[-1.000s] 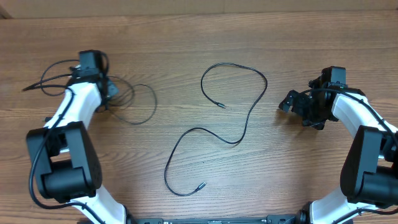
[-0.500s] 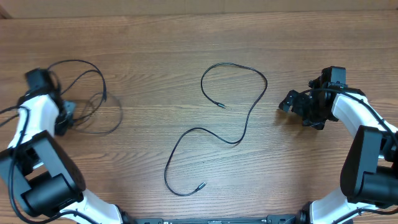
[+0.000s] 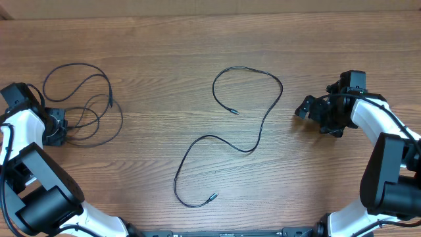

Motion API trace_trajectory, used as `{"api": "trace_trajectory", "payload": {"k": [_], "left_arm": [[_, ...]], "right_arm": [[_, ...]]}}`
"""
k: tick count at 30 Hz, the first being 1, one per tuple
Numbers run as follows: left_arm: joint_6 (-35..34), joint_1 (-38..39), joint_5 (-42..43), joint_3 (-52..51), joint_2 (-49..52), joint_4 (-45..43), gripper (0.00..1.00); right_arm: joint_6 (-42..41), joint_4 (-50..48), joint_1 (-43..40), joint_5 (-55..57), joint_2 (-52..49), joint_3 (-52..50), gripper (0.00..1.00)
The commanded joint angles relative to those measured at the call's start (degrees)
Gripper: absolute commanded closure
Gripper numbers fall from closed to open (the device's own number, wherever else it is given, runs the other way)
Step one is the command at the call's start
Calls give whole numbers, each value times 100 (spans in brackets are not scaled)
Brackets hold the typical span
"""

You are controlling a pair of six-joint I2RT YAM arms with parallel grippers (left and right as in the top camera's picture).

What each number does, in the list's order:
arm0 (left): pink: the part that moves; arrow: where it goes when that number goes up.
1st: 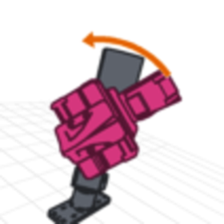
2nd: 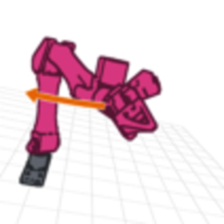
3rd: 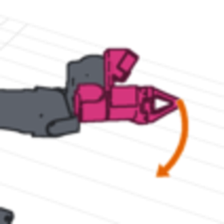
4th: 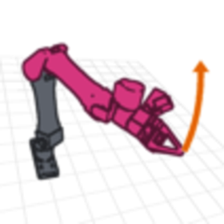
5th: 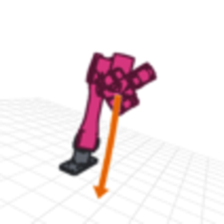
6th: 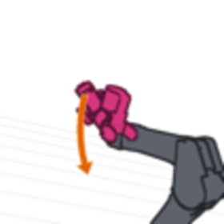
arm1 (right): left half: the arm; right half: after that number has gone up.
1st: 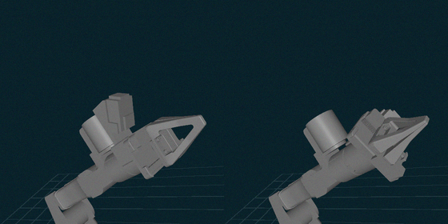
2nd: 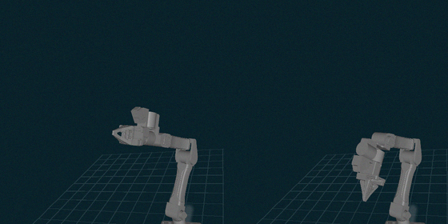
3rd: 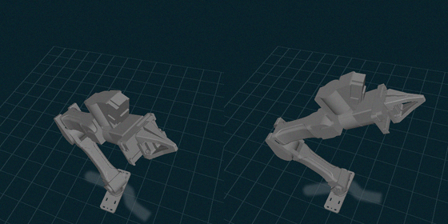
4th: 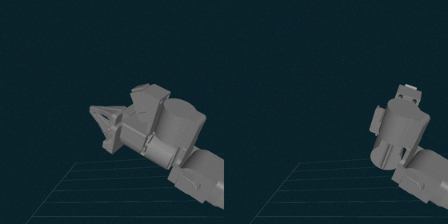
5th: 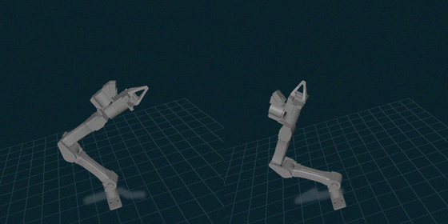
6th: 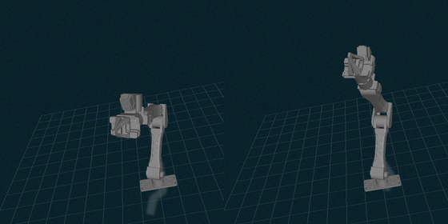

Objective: Untangle cables
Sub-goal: 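Drag the held cable to the far left edge with the left gripper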

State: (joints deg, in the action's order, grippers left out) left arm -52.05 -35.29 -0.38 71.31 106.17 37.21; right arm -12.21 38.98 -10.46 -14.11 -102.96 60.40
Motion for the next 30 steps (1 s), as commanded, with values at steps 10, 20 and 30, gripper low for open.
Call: {"api": "trace_trajectory", "payload": {"k": [10, 20, 30], "left_arm": [[-17, 9, 647, 48, -155, -57, 83], [155, 131, 734, 48, -157, 11, 5], [190, 173, 1488, 55, -247, 28, 0]], "right_arm": [[0, -33, -11, 59, 127, -35, 0], [0, -31, -11, 59, 127, -35, 0], [0, -31, -11, 59, 127, -35, 0]]}}
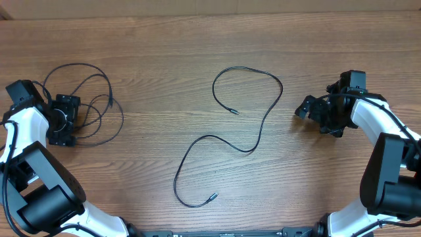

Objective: Untangle cables
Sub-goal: 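Drag the held cable to the far left edge with the left gripper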

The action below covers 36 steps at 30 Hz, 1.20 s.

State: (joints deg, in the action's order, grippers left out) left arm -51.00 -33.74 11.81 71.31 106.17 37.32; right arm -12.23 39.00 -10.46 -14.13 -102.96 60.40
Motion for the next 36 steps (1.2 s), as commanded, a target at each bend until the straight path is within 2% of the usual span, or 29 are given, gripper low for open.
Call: {"api": "trace_trajectory", "payload": {"k": [1, 2, 3, 7, 8, 12, 16, 22, 29, 36], "left_arm": [[83, 17, 361, 55, -247, 15, 2], [85, 17, 474, 55, -247, 15, 8], [85, 20, 715, 55, -247, 9, 26], [87, 22, 1353, 55, -247, 20, 87], [87, 31, 1353, 55, -247, 28, 96], [83, 81, 1353, 52, -247, 212, 95], [-61, 195, 1279, 52, -247, 957, 96], [-2457, 407, -376, 46, -245, 2162, 95], [-2750, 424, -1113, 26, -240, 2286, 95], [-3842, 601, -1523, -393, -240, 2129, 96]], "right_arm": [[0, -33, -11, 61, 127, -35, 0], [2, -33, -11, 61, 127, -35, 0], [2, -33, -13, 59, 127, -35, 0], [2, -33, -11, 61, 127, -35, 0], [2, -33, -11, 59, 127, -35, 0], [2, -33, -11, 61, 127, -35, 0], [2, -33, -11, 59, 127, -35, 0], [0, -33, -13, 59, 127, -35, 0], [0, -33, -11, 59, 127, -35, 0], [0, -35, -11, 59, 127, -35, 0]]}}
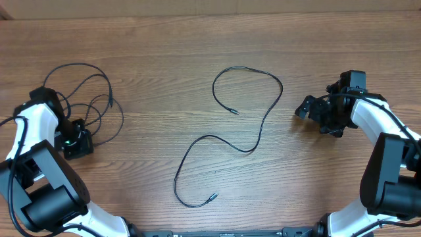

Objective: Untangle cables
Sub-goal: 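Drag the held cable to the far left edge with the left gripper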

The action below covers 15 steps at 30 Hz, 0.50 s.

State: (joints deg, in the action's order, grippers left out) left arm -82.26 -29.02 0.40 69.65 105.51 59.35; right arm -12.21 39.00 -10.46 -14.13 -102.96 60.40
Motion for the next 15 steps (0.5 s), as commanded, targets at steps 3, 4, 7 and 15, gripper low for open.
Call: {"api": "trace_trajectory", "payload": {"k": [3, 4, 7, 15], "left_arm": [[-713, 227, -382, -389, -175, -348, 95], [-715, 264, -387, -450, -175, -446, 96], [-717, 358, -426, -662, -175, -804, 95], [-717, 365, -651, -1051, -175, -1604, 96]], "right_arm": [[0, -33, -11, 61, 127, -35, 0], [0, -35, -11, 61, 127, -35, 0], [0, -33, -11, 61, 127, -35, 0], [0, -35, -11, 61, 127, -35, 0]]}}
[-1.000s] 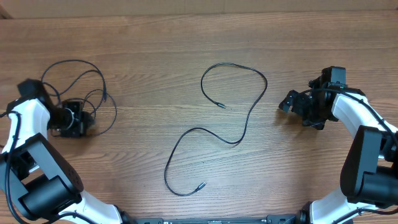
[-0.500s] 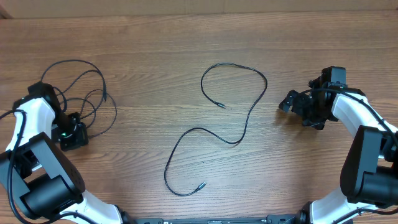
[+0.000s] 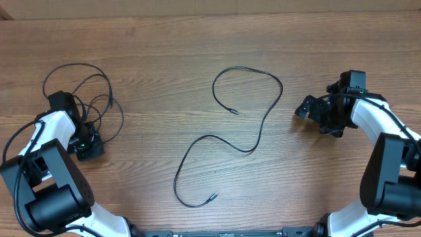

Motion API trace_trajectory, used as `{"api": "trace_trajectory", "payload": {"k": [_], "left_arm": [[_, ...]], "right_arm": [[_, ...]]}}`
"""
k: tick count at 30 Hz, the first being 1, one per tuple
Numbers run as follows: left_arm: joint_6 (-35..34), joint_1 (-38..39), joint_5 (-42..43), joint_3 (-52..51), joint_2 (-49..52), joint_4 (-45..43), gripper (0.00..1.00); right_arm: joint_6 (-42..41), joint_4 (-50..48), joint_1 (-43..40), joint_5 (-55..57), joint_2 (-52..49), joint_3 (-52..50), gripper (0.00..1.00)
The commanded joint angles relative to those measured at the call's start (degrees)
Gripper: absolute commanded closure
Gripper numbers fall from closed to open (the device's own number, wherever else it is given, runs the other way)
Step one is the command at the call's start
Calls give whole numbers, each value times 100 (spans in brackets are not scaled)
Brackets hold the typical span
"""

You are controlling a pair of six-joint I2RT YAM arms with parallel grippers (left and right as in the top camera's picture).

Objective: Untangle cables

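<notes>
A tangled black cable lies in several overlapping loops at the left of the wooden table. My left gripper sits at the lower edge of those loops, pointing down and right. From overhead I cannot tell whether its jaws are open or hold a strand. A second black cable lies alone in the middle, winding in an S from one plug to the other. My right gripper rests at the right, apart from both cables, its jaw state unclear.
The wooden table carries only the two cables. The left arm's white link crosses the left edge of the tangle. The right arm stands along the right edge.
My left gripper has shifted a little right and down, from the left side of the tangle to its lower edge. The loops look slightly shifted. The right arm and the middle cable are unchanged.
My left gripper began at the far left edge, just outside the tangle. It then stood further right against the loops' left side, then lower beside them, and now sits at their lower edge. The middle cable and right arm stayed still throughout.
</notes>
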State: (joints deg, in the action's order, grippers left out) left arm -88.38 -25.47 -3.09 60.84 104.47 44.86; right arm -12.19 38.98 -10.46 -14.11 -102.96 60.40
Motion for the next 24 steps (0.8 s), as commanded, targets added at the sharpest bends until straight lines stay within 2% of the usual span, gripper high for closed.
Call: {"api": "trace_trajectory", "payload": {"k": [1, 12, 24], "left_arm": [[-103, 11, -354, -188, -70, -236, 95], [-98, 11, -942, -435, -70, -1152, 95], [-22, 11, -1436, -459, -35, -1484, 96]], "right_arm": [[-2, -33, -13, 57, 127, -35, 0], [-2, -33, -11, 59, 127, -35, 0], [-2, -33, -11, 57, 127, -35, 0]]}}
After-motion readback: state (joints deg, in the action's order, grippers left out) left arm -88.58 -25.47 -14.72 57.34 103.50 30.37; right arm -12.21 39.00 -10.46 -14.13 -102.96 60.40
